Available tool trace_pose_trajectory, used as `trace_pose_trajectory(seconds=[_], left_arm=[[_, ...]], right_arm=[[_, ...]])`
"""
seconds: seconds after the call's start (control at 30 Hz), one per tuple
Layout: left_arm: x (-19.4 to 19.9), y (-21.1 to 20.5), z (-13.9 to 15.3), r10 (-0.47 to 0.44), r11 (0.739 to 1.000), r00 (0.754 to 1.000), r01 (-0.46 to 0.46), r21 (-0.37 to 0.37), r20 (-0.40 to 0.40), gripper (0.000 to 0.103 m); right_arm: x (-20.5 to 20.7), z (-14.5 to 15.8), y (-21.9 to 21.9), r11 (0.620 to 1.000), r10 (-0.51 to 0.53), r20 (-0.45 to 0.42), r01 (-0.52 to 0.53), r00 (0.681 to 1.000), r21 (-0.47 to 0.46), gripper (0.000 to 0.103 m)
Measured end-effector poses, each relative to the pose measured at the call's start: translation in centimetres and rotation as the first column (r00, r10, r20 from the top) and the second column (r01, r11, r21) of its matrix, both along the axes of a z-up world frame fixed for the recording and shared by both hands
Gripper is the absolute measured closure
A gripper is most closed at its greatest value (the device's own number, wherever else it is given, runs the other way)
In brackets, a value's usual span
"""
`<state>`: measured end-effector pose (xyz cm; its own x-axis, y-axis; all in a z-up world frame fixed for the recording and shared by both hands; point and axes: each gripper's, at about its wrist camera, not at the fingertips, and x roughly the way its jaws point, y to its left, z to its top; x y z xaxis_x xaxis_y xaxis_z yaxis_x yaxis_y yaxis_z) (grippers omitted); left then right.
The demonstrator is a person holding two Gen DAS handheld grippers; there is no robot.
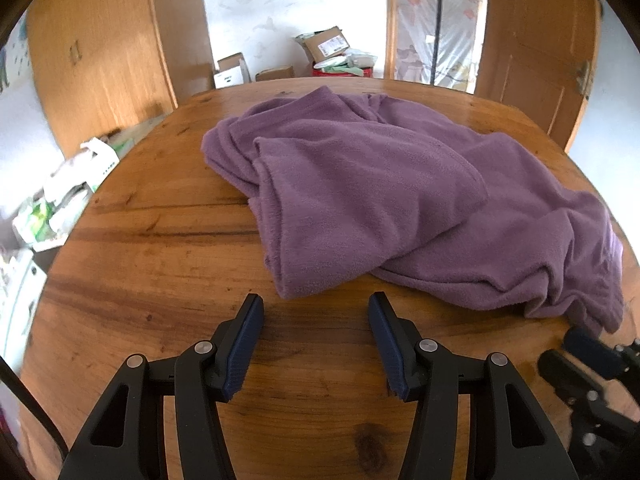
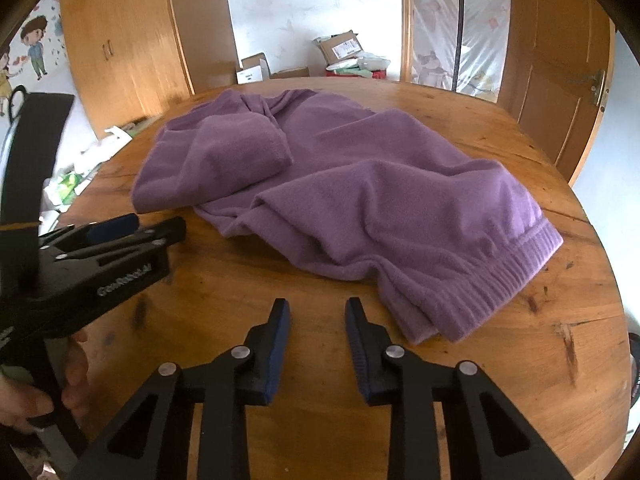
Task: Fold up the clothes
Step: 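Move the right tool to the ribbed cuff and close on it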
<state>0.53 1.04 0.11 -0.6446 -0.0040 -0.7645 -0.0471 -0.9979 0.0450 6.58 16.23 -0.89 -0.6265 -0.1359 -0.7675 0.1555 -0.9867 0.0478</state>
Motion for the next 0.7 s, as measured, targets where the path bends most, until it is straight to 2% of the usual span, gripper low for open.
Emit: trace_pose_trajectory(seconds=[0.27, 0.4, 0.43, 0.47, 0.57, 0.7], left_arm=[[0.8, 1.0, 0.1, -0.066, 0.997, 0.998, 0.065, 0.042, 0.010, 0.046], [1.9, 1.8, 0.7, -0.146, 0.988, 0.989, 0.147, 0.051, -0.021, 0.046], [2.0, 2.1, 0.9, -0.171, 0.984, 0.985, 0.172, 0.048, -0.031, 0.046], [2.2, 2.5, 1.3, -0.201, 0.978, 0.979, 0.203, 0.057, -0.040, 0.046], [2.9, 3.6, 2.7, -0.281, 0.953, 0.956, 0.288, 0.089, -0.083, 0.047], [3.1, 5.3, 3.8, -0.385, 0.913, 0.918, 0.394, 0.109, -0.096, 0.047]], right_arm=[[1.5, 1.2, 1.1, 0.998, 0.046, -0.038, -0.048, 0.998, -0.036, 0.073], [1.8, 1.7, 2.9, 0.999, 0.028, -0.060, -0.030, 0.998, -0.026, 0.076], [1.9, 1.8, 3.4, 0.999, 0.021, -0.066, -0.023, 0.998, -0.024, 0.084], [2.0, 1.9, 3.9, 1.000, 0.015, -0.071, -0.016, 0.997, -0.021, 0.088], [2.2, 2.3, 5.4, 1.000, -0.005, -0.089, 0.004, 0.996, -0.012, 0.088], [2.5, 2.9, 7.4, 1.000, -0.031, -0.112, 0.031, 0.993, -0.002, 0.087]])
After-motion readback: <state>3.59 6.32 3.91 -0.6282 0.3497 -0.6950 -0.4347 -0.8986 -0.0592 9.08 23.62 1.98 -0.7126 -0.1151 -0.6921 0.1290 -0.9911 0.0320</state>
